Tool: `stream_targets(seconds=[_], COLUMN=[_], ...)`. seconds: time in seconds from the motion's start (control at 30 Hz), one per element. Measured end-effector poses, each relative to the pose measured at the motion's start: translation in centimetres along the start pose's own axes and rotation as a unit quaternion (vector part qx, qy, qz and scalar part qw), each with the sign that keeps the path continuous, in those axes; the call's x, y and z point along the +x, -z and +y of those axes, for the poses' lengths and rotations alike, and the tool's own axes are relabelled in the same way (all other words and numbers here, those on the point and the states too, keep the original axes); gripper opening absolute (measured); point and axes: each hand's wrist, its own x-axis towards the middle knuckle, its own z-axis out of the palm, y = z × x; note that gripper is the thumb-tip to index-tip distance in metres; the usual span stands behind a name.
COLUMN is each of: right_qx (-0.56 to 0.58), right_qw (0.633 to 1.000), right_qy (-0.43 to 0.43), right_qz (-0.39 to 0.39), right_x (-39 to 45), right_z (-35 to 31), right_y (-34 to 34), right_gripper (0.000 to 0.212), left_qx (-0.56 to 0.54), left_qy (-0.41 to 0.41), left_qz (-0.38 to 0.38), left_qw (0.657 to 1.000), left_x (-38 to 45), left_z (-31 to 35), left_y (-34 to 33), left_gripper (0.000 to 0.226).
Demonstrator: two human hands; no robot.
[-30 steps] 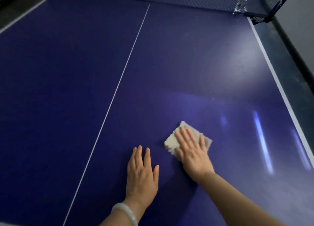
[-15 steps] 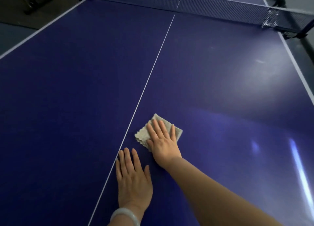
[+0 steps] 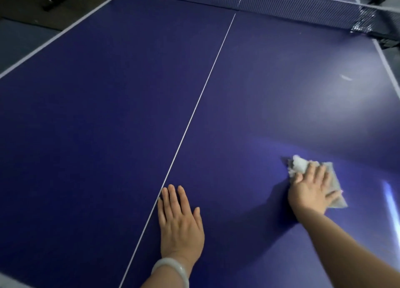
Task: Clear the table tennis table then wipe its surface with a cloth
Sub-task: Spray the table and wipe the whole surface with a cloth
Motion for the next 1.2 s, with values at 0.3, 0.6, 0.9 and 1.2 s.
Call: stream_targets(seconds=[0.3, 0.6, 0.9, 1.2], right_qx=[-0.073, -0.052, -0.027, -0.007], right_qw=[0.936, 0.976, 0.952, 0.922], right_qy=[0.343, 0.21, 0.305, 0.387], right_qz=[-0.013, 0.0, 0.005, 0.026], right_x=[-11.6, -11.7, -12.6, -10.4], right_z=[5.8, 26.2, 40.6, 44.6], right_y=[-1.5, 3.5, 7.6, 8.8], right_gripper=[0.057, 0.059, 0.057, 0.06], left_qx=[0.002, -0.07, -0.068, -0.026], left_qy=[0.002, -0.074, -0.126, -0.077], left_qz=[0.02, 0.0, -0.063, -0.029], left_qw=[1.0, 0.995, 0.988, 0.996], left_x=[-0.1, -8.5, -25.5, -25.0], left_z=[-0.3, 13.0, 29.3, 29.6], left_y=[-0.6, -1.1, -6.8, -8.6], left_gripper=[0.062, 0.064, 0.091, 0.107])
